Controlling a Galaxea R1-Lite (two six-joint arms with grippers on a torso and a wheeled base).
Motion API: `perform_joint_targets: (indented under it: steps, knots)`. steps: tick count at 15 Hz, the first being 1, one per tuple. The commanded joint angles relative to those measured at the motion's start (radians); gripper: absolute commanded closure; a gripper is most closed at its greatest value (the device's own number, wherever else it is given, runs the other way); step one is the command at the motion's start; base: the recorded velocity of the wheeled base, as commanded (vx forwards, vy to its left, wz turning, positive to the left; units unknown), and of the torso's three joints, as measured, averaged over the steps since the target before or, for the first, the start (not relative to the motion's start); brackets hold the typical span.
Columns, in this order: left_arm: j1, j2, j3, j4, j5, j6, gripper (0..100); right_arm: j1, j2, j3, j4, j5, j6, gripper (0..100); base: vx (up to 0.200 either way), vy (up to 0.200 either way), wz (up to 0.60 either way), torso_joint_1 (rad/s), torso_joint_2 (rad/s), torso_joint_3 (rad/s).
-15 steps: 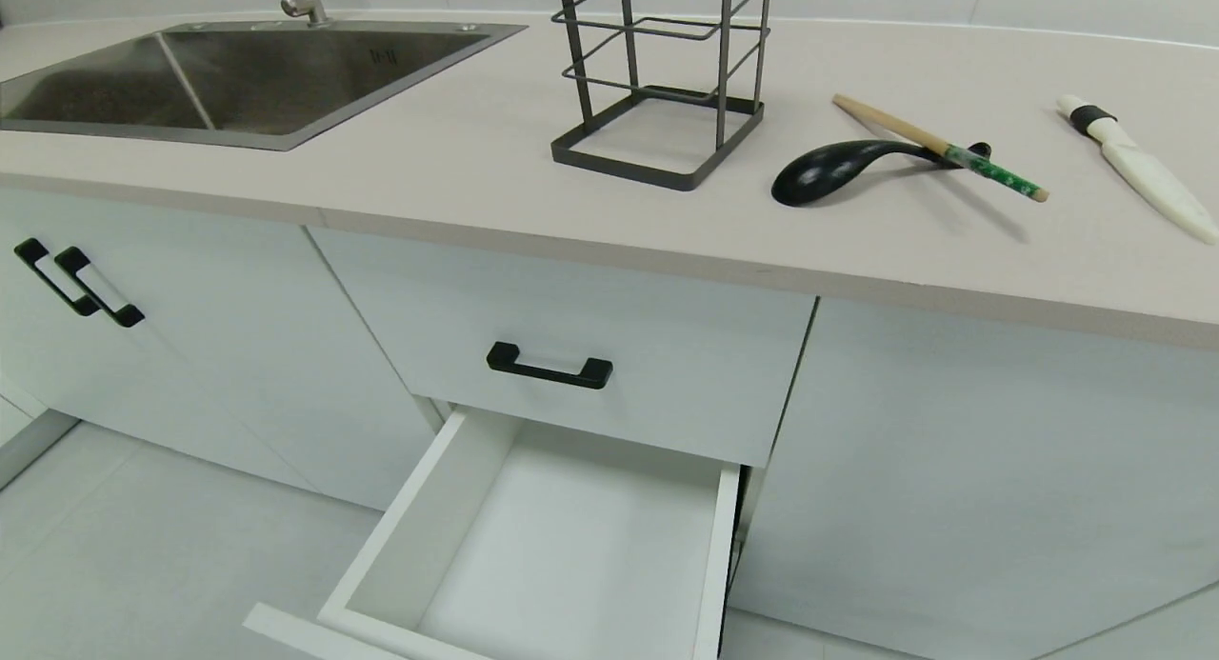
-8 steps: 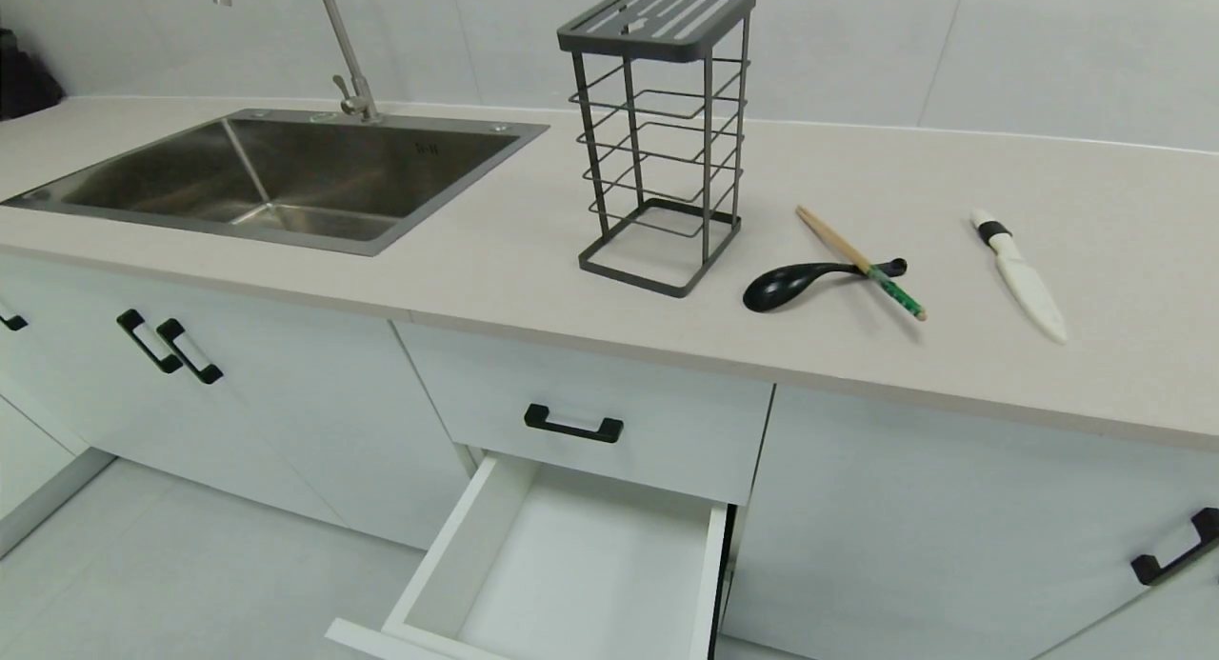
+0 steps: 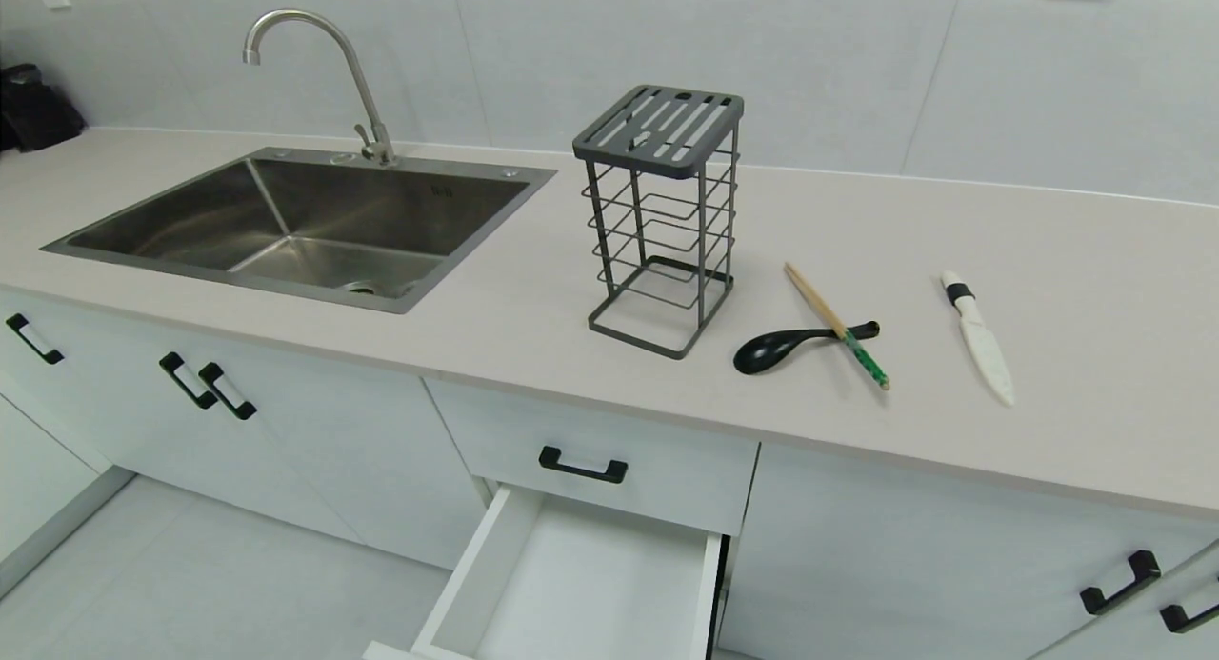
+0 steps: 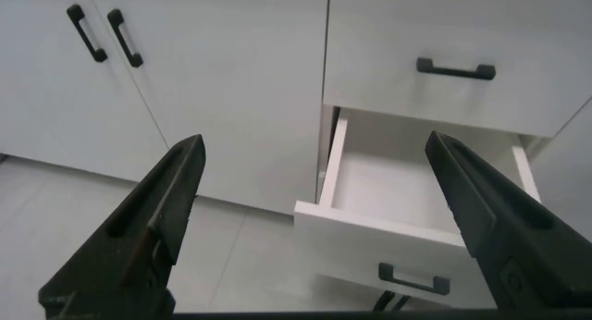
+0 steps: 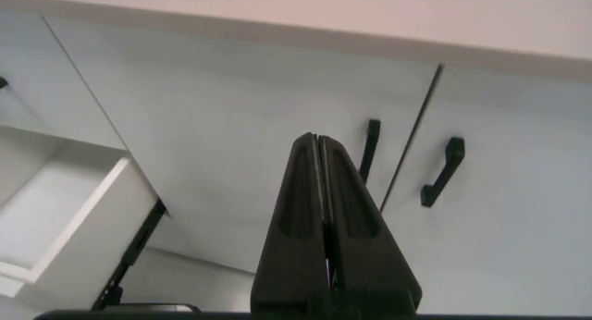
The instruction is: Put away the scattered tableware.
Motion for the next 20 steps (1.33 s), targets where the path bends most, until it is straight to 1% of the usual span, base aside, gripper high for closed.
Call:
perform_joint_targets:
  steps: [1,10,11,14,17,18,19,20]
  knots:
    - [0.0,0.001,0.0,0.0,0.0,-0.001,0,0.0,0.001,0.0,0.0,0.0,0.001,100,0.0,0.0,0.0,0.3,-0.51,-0.242]
    - [0.0,0.001,0.0,0.0,0.0,-0.002,0,0.0,0.001,0.0,0.0,0.003,0.0,100,0.0,0.0,0.0,0.283,-0.54,-0.26]
    - [0.0,0.001,0.0,0.0,0.0,-0.002,0,0.0,0.001,0.0,0.0,0.003,0.003,0,0.0,0.0,0.0,0.305,-0.59,-0.29]
    - [0.0,0.001,0.0,0.0,0.0,0.005,0,0.0,0.001,0.0,0.0,0.002,0.004,0,0.0,0.0,0.0,0.23,-0.46,-0.224]
    - [0.0,0.001,0.0,0.0,0.0,0.005,0,0.0,0.001,0.0,-0.005,0.017,0.0,0,0.0,0.0,0.0,0.032,-0.06,-0.028]
    - [0.0,0.001,0.0,0.0,0.0,0.005,0,0.0,0.001,0.0,-0.051,0.051,-0.002,0,0.0,0.0,0.0,0.0,0.0,0.0]
    - [0.0,0.001,0.0,0.0,0.0,0.002,0,0.0,0.001,0.0,-0.198,0.083,-0.035,0,0.0,0.0,0.0,0.0,0.0,0.0]
    - [0.0,0.001,0.0,0.0,0.0,0.004,0,0.002,0.004,-0.003,-0.224,0.118,-0.054,0,0.0,0.0,0.0,0.0,0.0,0.0]
